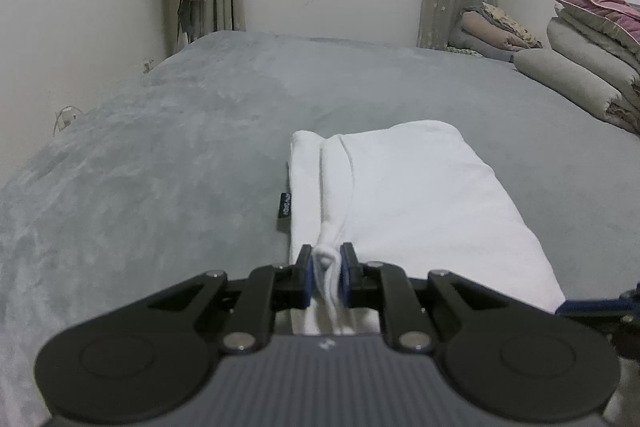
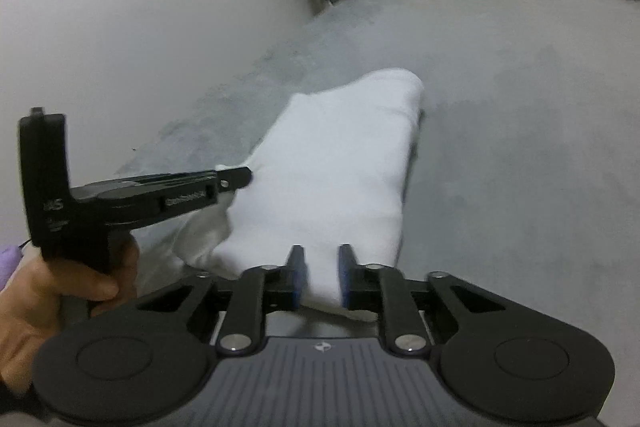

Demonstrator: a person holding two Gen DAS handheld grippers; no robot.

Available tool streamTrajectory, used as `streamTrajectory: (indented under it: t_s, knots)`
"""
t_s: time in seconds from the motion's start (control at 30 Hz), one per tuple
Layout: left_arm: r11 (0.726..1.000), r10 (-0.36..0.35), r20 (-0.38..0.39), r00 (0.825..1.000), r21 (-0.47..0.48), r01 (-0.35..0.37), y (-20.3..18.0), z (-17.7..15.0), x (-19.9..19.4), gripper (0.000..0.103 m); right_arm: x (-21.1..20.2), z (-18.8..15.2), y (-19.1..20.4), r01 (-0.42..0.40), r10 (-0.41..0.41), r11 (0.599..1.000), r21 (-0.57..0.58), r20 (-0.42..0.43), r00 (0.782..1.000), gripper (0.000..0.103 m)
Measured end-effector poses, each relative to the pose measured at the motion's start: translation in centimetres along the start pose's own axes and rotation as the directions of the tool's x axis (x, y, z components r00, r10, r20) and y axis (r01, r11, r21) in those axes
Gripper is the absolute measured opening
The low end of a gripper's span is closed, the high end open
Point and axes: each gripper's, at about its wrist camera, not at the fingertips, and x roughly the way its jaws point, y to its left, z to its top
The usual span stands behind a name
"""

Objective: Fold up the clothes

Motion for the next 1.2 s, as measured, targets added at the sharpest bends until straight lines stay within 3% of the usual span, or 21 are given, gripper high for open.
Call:
streamTrajectory:
  t_s: [0.2, 0.27, 0.3, 0.33, 0.43, 0.6, 0.73, 0.83, 0.9, 1.03, 1.1, 1.2]
  knots:
    - [1.000, 0.010, -0.001, 1.000, 0.018, -0.010, -0.1, 0.0, -0.2, 0.018, 0.4, -0.6, -0.1, 0.013, -0.013, 1.000, 0.013, -0.017, 1.000, 0.000]
    - [1.000, -0.002, -0.018, 1.000, -0.017, 0.001, 0.6, 0.4, -0.5, 0.029, 0.5, -0.5, -0.2, 0.012, -0.012, 1.000, 0.015, -0.018, 1.000, 0.000]
    - [0.999, -0.019, -0.035, 0.999, -0.050, 0.017, 1.2, 0.6, -0.7, 0.045, 0.4, -0.5, -0.3, 0.012, -0.012, 1.000, 0.016, -0.017, 1.000, 0.000]
    - [0.996, -0.039, -0.050, 0.998, -0.081, 0.035, 1.8, 0.8, -0.9, 0.051, 0.3, -0.5, -0.4, 0.012, -0.012, 1.000, 0.015, -0.016, 1.000, 0.000]
    - [0.982, -0.104, -0.077, 0.992, -0.166, 0.090, 3.7, 0.6, -1.7, 0.052, 0.4, -0.6, -0.4, 0.015, -0.015, 1.000, 0.011, -0.012, 1.000, 0.000]
    - [0.973, -0.083, -0.105, 0.991, -0.223, 0.058, 5.2, -0.4, -2.5, 0.054, 0.5, -0.8, -0.2, 0.019, -0.019, 1.000, 0.008, -0.001, 1.000, 0.000]
    - [0.990, 0.013, -0.141, 0.990, -0.136, -0.032, 3.3, -1.4, -1.1, 0.050, 0.4, -0.9, -0.4, 0.015, -0.015, 1.000, 0.018, 0.005, 1.000, 0.000]
    - [0.995, 0.071, -0.118, 0.990, -0.057, -0.078, 2.0, -1.9, -0.9, 0.050, 0.2, -0.7, -0.1, 0.018, -0.018, 1.000, 0.008, 0.005, 1.000, 0.000]
    - [0.996, 0.072, -0.119, 0.990, -0.040, -0.078, 2.0, -1.9, -0.8, 0.050, -0.2, -0.5, 0.2, 0.021, -0.021, 1.000, -0.017, 0.016, 1.000, 0.001]
    - [0.996, 0.044, -0.127, 0.991, -0.072, -0.053, 2.6, -2.1, -0.9, 0.050, -1.2, 0.1, 1.3, 0.047, -0.041, 0.997, -0.064, 0.098, 0.994, 0.014]
    - [0.997, 0.054, -0.124, 0.991, -0.052, -0.061, 2.4, -2.1, -1.0, 0.050, -1.5, 0.2, 1.9, 0.039, -0.028, 0.996, -0.083, 0.126, 0.992, 0.014]
    - [0.996, 0.050, -0.130, 0.990, -0.061, -0.058, 2.2, -1.9, -0.9, 0.051, -0.4, -0.2, 2.4, 0.041, -0.032, 0.993, -0.108, 0.079, 0.996, 0.015]
